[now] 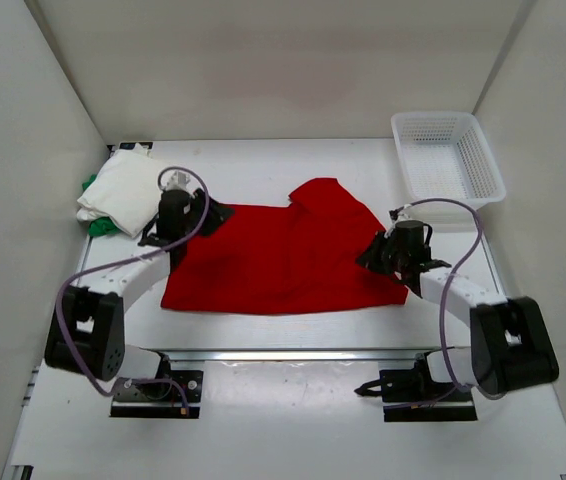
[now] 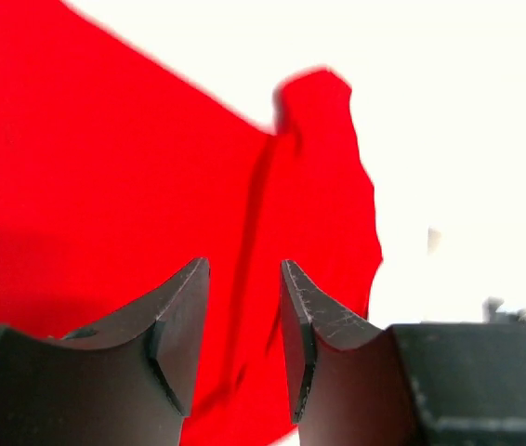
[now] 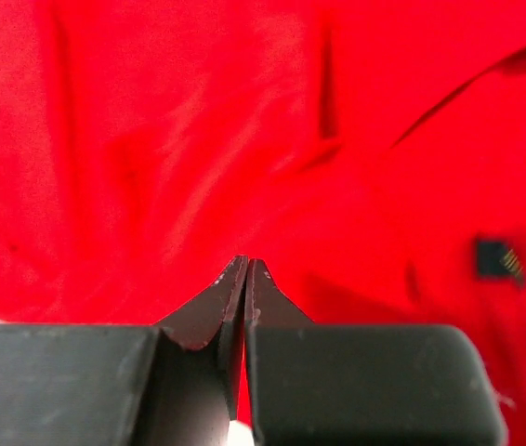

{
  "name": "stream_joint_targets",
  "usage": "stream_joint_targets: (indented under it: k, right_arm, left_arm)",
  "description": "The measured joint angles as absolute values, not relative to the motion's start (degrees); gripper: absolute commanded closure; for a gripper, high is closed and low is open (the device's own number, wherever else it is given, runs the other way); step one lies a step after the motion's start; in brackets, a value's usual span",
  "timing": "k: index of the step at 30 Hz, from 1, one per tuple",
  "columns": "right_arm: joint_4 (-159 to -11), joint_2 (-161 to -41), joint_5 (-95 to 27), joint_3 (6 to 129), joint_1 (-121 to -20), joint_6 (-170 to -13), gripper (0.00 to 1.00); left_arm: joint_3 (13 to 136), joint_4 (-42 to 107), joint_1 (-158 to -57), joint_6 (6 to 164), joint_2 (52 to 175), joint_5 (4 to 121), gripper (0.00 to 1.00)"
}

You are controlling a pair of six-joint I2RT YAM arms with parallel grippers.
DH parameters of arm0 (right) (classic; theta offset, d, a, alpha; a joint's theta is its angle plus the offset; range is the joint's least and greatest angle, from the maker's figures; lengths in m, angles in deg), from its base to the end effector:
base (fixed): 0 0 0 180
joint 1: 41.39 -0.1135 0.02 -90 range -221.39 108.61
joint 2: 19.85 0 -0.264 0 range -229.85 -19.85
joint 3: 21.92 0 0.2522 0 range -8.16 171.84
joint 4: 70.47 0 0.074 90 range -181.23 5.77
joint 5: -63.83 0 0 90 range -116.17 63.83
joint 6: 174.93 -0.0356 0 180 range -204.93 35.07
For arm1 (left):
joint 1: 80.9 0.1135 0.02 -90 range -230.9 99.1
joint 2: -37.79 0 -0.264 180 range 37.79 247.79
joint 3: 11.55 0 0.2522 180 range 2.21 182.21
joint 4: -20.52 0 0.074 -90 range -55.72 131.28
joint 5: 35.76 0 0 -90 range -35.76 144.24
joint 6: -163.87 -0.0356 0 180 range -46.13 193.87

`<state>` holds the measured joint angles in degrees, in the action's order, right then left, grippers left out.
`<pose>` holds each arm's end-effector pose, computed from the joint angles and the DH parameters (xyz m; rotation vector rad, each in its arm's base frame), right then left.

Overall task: Fold and stack the t-shirts
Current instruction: Fold the flattened tshirt in 1/3 of the way, then grap the side of the flattened tshirt furthest away from the robot with both arms

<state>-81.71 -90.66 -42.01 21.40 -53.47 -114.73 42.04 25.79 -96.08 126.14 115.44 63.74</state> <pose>0.2340 0.0600 0.1787 0.2031 2.3028 0.6953 0.2773 -0.0813 0.2151 -0.5976 2.1173 -0.8658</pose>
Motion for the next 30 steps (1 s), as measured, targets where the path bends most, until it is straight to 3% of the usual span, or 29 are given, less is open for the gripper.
stream_joint_targets:
  k: [6,15,16,18,21,26,30]
  right_arm:
    - [-78.98,-101.96,-42.71,21.88,-51.24,-116.30,1.00]
    - [-77.55,-94.24,-41.68,14.58,-45.80,-119.36,0.99]
    - [-77.86,-93.74,-41.72,14.36,-45.75,-119.45,0.96]
    - [-78.65,-93.70,-42.31,15.06,-45.95,-119.51,0.77]
    - [-80.57,-93.76,-43.17,18.21,-47.39,-119.49,0.63]
    - [-81.05,-96.43,-42.68,29.64,-50.26,-117.48,0.66]
    - [-79.13,-109.17,-44.26,45.18,-48.77,-115.25,0.66]
  left_arm:
    - [55.55,28.19,-91.16,121.31,129.06,60.57,0.56]
    - [64.36,38.16,-82.94,117.68,143.15,57.49,0.59]
    - [64.97,38.77,-82.33,117.33,143.53,56.88,0.59]
    - [66.04,40.13,-81.63,116.50,143.70,55.63,0.58]
    - [69.26,41.96,-82.20,114.97,144.62,53.56,0.61]
    - [76.21,44.00,-83.25,112.37,148.53,50.52,0.63]
    - [78.55,45.50,-82.70,111.78,151.68,50.50,0.64]
